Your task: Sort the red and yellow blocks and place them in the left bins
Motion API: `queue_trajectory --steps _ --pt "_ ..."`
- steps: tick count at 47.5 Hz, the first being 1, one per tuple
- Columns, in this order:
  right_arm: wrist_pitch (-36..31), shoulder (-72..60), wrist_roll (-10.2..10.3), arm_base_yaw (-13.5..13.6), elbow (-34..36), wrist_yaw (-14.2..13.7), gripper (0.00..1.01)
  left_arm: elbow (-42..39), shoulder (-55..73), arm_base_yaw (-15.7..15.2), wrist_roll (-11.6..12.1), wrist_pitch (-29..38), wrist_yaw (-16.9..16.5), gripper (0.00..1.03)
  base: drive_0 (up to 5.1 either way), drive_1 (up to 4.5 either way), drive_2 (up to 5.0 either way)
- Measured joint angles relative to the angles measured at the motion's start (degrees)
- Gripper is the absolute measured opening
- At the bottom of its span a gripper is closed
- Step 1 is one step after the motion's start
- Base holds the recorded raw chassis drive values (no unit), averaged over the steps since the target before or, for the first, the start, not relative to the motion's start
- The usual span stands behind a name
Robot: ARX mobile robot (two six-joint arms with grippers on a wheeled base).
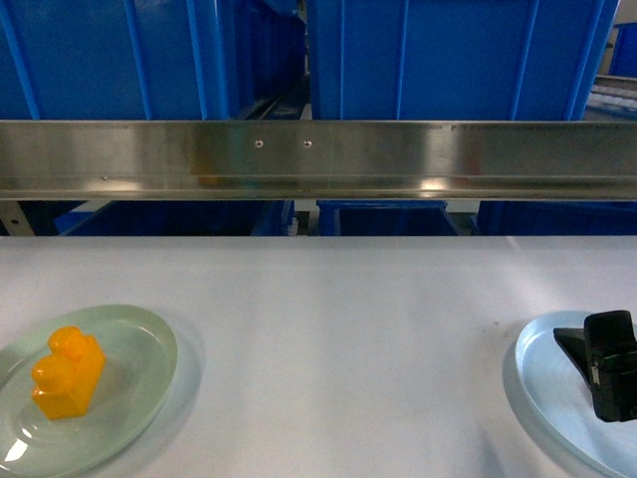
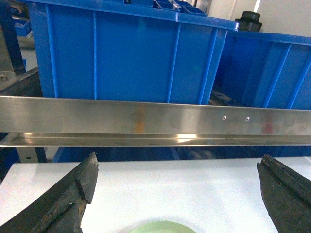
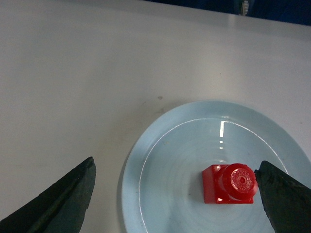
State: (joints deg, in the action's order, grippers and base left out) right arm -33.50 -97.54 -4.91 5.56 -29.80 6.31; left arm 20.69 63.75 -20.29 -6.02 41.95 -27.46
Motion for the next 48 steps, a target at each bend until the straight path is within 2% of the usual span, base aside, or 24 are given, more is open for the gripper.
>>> queue_trajectory --steps 17,28,48 --pt "-7.8 -10.4 1.9 -2.1 1.8 -1.5 0.98 0.0 0.0 0.0 0.0 0.0 0.0 0.98 0.0 0.0 0.0" --pt "-7.2 -15.0 2.1 -3.4 -0.4 -0.2 0.98 0.0 0.0 0.0 0.0 0.0 0.0 0.98 0.0 0.0 0.0" --pt "-6.6 -18.5 2.1 -7.3 -5.0 0.4 0.98 0.0 0.0 0.0 0.0 0.0 0.0 0.98 0.0 0.0 0.0"
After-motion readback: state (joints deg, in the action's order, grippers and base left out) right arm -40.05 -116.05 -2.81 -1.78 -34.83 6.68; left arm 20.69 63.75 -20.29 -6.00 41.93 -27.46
